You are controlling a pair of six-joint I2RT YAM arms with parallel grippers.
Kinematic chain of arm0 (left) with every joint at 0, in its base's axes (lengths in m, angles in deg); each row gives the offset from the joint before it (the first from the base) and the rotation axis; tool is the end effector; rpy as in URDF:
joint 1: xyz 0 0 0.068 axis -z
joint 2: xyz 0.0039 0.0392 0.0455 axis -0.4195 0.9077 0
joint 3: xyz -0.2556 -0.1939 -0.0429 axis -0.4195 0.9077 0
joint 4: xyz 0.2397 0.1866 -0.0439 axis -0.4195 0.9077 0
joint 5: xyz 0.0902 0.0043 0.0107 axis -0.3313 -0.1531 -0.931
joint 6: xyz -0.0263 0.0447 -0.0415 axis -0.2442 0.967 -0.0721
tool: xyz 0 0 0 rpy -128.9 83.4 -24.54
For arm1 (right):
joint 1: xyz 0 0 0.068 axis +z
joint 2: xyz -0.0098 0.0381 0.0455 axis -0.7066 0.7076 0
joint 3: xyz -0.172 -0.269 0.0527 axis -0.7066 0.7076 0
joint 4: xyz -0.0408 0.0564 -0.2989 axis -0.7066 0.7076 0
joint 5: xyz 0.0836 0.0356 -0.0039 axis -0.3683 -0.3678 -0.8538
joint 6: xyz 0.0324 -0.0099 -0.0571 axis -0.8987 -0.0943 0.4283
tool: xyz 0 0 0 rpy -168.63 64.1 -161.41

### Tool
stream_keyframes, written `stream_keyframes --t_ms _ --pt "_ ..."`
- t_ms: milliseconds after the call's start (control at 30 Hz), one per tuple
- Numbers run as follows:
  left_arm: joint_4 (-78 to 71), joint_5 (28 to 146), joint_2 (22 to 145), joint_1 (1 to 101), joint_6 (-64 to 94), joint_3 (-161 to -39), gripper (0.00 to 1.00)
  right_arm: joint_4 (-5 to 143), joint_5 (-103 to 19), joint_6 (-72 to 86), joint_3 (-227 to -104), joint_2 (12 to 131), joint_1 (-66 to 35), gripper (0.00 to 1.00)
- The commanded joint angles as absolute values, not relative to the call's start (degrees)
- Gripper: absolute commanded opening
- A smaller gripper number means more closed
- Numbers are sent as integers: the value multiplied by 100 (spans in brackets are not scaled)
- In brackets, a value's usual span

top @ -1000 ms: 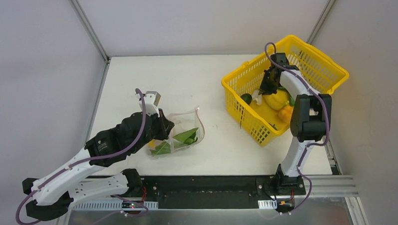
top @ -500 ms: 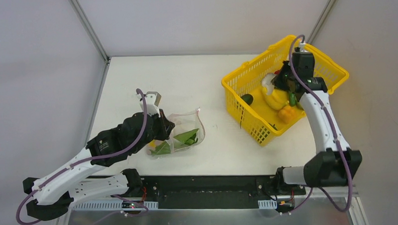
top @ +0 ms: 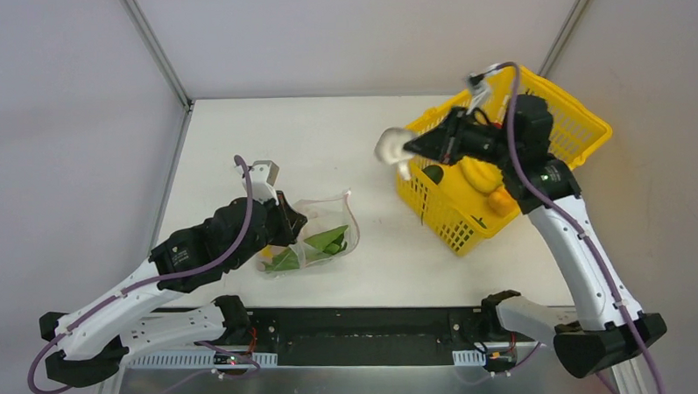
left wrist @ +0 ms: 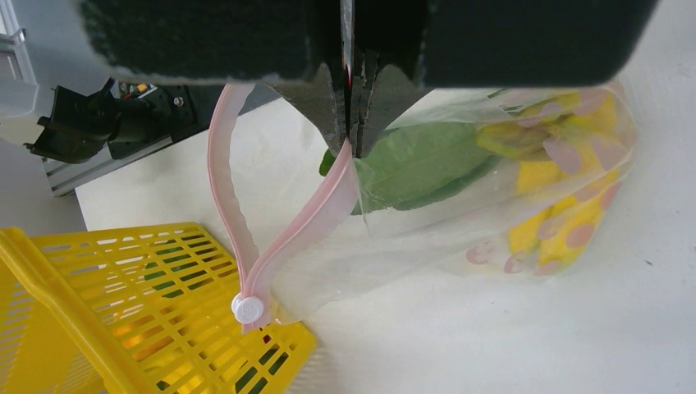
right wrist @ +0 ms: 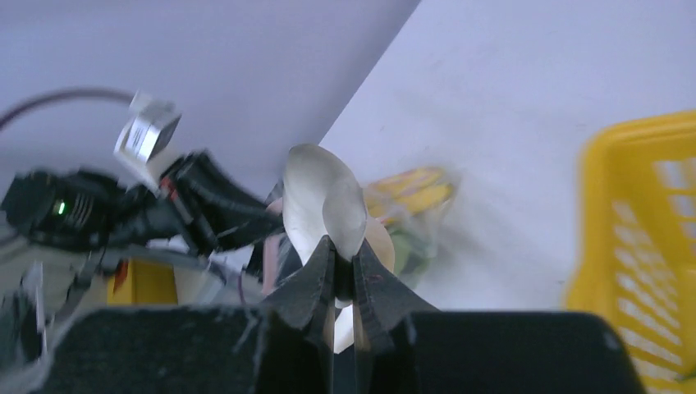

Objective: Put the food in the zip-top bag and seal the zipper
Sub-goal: Place the fake vegetable in the zipper food storage bag.

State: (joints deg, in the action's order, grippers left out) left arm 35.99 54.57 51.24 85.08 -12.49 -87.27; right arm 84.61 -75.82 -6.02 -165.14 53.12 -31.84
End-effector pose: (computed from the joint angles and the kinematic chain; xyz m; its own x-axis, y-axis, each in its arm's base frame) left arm 0.1025 -0.1362 0.4250 -0.5191 -0.2415 -0.8199 0.3597 0.8085 -0.4658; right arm 0.2467 0.0930 0.5090 -0.3360 0.1817 -0.9242 -0.7407 0.5550 0.3785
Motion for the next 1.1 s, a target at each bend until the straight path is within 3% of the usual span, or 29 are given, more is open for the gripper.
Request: stream_keyframes --t_ms 0,400,800,900,1067 --pt "3439 5498 5085 8440 -1460 -8721 0 8724 -7631 472 -16756 5218 -1614 0" --pt "3376 5494 4975 8440 -1557 -8730 0 8921 -5131 1722 -16493 5759 774 0" --pt "3260 5485 4881 8440 -1670 -8647 0 8540 -4314 1788 -16414 6364 1326 6" --pt "3221 5500 4877 8440 -1703 -8618 0 8451 -4298 1655 -16442 6414 1336 14" --pt "3200 5560 4909 8440 -1677 -8624 0 8304 -4225 1535 -16429 6345 1335 18"
